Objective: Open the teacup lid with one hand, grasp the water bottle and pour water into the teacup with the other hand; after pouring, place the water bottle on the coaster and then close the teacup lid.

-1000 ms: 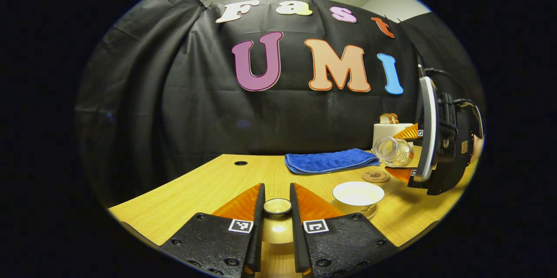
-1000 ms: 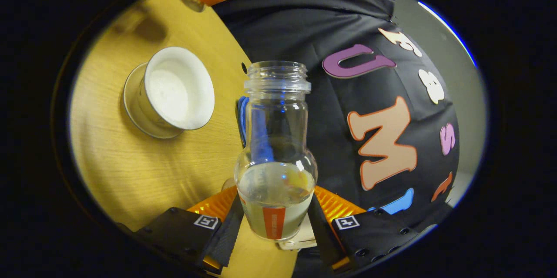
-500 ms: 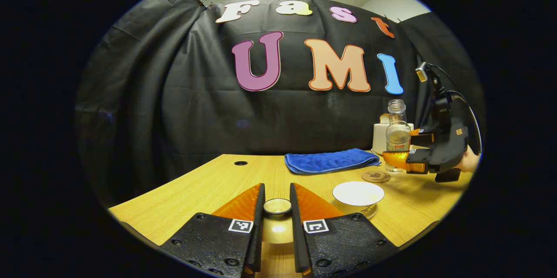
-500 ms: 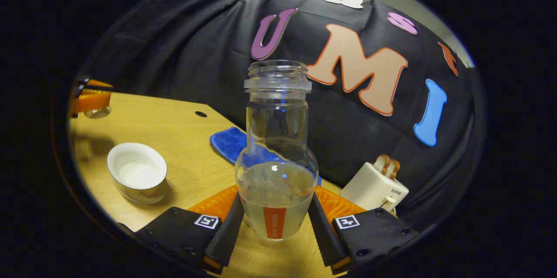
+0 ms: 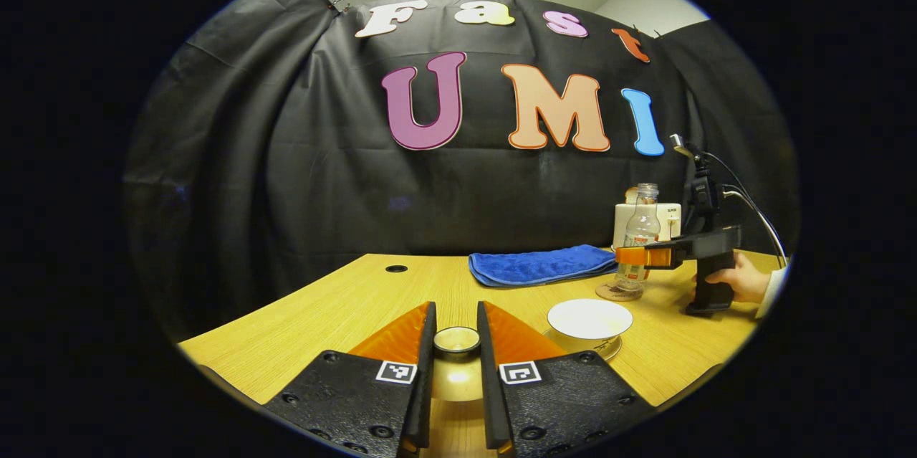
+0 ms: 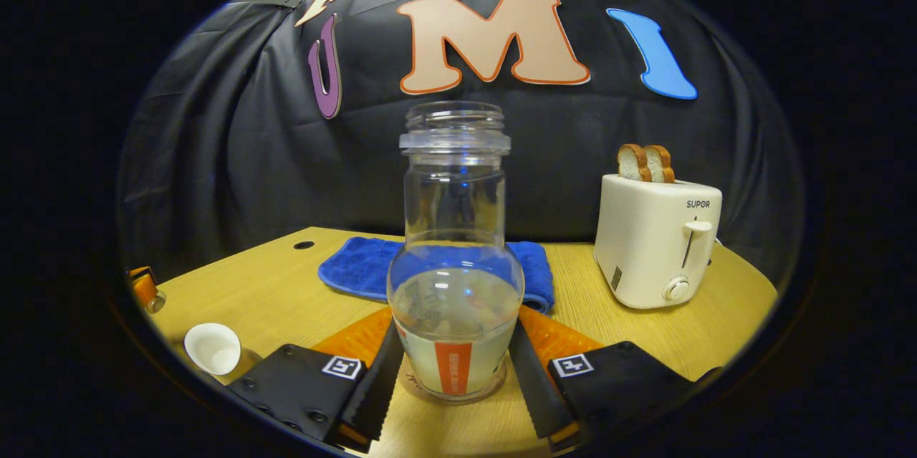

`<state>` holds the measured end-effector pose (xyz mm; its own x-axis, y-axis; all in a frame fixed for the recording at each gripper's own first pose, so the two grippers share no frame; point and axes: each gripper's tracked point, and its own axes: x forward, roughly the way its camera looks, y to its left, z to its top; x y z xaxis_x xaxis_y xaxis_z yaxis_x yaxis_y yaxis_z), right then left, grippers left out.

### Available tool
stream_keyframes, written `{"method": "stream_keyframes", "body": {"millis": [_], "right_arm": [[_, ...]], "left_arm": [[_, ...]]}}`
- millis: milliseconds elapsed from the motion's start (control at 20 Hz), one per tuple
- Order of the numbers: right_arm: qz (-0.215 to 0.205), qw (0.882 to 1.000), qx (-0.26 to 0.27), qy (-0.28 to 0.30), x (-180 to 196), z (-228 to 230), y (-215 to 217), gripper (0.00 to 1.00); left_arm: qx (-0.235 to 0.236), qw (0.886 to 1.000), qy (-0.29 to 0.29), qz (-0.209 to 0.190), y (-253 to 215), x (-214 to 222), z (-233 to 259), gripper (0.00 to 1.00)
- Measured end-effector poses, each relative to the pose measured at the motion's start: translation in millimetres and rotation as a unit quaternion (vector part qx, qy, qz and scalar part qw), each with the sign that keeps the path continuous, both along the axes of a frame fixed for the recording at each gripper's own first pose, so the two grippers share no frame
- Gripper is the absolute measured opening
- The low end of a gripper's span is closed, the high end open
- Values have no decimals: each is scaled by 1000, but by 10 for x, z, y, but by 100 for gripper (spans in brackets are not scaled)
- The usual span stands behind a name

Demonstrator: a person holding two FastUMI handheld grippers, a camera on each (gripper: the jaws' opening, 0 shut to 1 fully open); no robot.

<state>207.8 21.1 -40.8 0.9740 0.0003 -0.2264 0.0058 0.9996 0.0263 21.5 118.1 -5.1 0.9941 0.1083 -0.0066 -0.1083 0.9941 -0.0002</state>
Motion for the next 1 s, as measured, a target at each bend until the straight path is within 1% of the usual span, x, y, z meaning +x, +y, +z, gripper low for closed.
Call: {"method": "stream_keyframes", "body": {"millis": [150, 350, 500, 650, 700, 750, 800, 900, 1000], "right_arm": [[8, 1000, 0, -6, 13, 21, 44, 80], [22, 1000, -15, 11, 34, -101, 127, 80], [22, 1000, -7, 17, 37, -135, 152, 80], [20, 1000, -14, 14, 60, -128, 150, 81], [18, 1000, -16, 15, 59, -122, 141, 82], [16, 1000, -19, 15, 58, -130, 142, 84], [18, 1000, -20, 14, 57, -123, 146, 83], [21, 1000, -16, 17, 43, -140, 152, 86], [21, 999, -14, 23, 25, -154, 145, 99]], "left_arm": [[0, 1000, 0, 0, 1, 6, 6, 28], [0, 1000, 0, 0, 3, 5, -3, 27], [0, 1000, 0, 0, 2, 12, 0, 28], [0, 1000, 0, 0, 4, 4, 5, 28], [0, 1000, 0, 0, 4, 7, -1, 27], [0, 1000, 0, 0, 3, 5, 2, 27], [0, 1000, 0, 0, 0, 6, 1, 27], [0, 1000, 0, 0, 1, 1, 1, 27], [0, 1000, 0, 0, -4, 6, 2, 27]]}}
